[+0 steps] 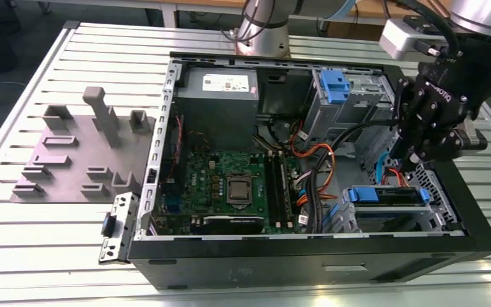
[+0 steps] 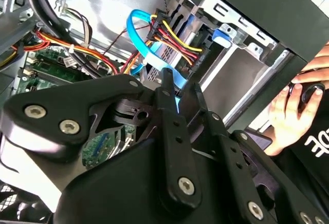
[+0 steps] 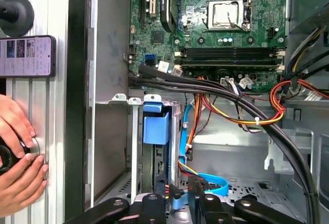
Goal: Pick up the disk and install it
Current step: 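Insert the second disk wire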
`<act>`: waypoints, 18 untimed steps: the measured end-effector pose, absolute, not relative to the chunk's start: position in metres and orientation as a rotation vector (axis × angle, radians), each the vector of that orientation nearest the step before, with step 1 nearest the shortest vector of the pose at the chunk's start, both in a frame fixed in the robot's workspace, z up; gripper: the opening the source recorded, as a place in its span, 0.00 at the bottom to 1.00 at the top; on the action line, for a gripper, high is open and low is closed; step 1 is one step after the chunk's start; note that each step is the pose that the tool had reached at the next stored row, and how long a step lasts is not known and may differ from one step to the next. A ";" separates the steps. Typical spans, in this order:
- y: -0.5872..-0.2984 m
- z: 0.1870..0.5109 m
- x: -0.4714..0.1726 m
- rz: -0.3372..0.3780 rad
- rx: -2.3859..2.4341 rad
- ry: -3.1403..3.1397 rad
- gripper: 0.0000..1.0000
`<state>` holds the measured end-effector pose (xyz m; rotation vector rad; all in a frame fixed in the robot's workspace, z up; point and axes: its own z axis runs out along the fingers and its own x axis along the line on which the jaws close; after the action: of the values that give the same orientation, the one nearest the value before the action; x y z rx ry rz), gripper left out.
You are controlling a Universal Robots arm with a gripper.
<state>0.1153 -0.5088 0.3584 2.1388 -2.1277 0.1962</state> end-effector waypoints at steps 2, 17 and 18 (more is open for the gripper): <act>-0.509 0.356 0.115 0.197 2.138 -2.127 0.31; -0.516 0.347 0.107 0.167 2.180 -2.152 0.16; -0.516 0.346 0.106 0.158 2.186 -2.159 0.16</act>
<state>0.1064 -0.5164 0.3464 2.1865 -2.1586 0.1578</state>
